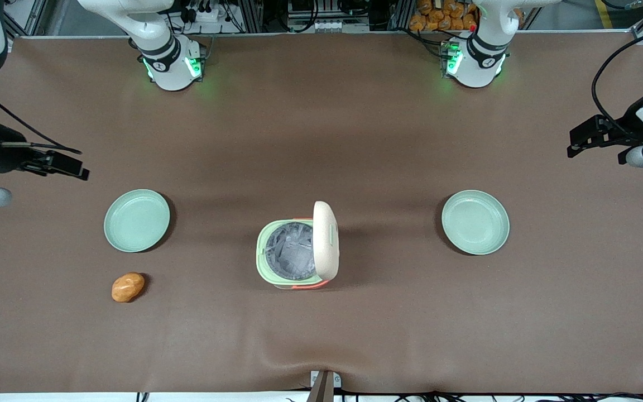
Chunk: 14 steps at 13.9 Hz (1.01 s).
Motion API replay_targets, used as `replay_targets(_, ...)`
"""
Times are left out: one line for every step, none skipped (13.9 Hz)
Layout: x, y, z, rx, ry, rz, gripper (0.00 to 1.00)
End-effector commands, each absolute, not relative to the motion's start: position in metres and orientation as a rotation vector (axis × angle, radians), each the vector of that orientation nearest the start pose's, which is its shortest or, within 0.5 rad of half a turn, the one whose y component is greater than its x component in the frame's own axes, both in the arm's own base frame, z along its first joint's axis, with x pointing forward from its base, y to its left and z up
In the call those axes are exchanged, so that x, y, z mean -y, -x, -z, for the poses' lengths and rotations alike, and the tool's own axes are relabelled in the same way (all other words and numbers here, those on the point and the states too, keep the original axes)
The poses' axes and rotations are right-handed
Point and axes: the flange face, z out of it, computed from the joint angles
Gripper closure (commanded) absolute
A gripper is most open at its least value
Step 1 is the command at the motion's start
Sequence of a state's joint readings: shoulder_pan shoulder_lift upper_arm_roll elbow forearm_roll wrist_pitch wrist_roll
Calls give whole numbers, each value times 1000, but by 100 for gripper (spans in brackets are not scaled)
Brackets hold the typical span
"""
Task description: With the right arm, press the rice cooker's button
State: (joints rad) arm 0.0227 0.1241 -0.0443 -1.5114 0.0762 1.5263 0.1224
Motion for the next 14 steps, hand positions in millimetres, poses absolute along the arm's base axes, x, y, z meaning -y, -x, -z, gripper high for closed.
replay_targets(18,-568,-577,-138,3110,-172,0)
replay_targets(21,-567,-576,-121,3112,-174,0)
replay_targets(22,-567,-576,-113,3128,-175,0)
replay_targets(26,-567,-577,-111,3158,-177,0)
replay_targets(26,-565,-580,-89,3174,-169,0)
replay_targets(27,-564,-583,-38,3175,-163,0)
replay_targets(27,-563,-584,3,3176,-163,0)
replay_targets(28,-563,-584,1,3175,-168,0)
replay_targets(28,-564,-583,-4,3176,-168,0)
replay_targets(28,-563,-582,-6,3175,-175,0)
replay_targets(26,-563,-582,-9,3174,-178,0)
replay_targets(26,-563,-581,-9,3172,-180,0)
replay_targets(25,-563,-581,-9,3169,-182,0)
replay_targets(25,-563,-582,-7,3163,-181,0)
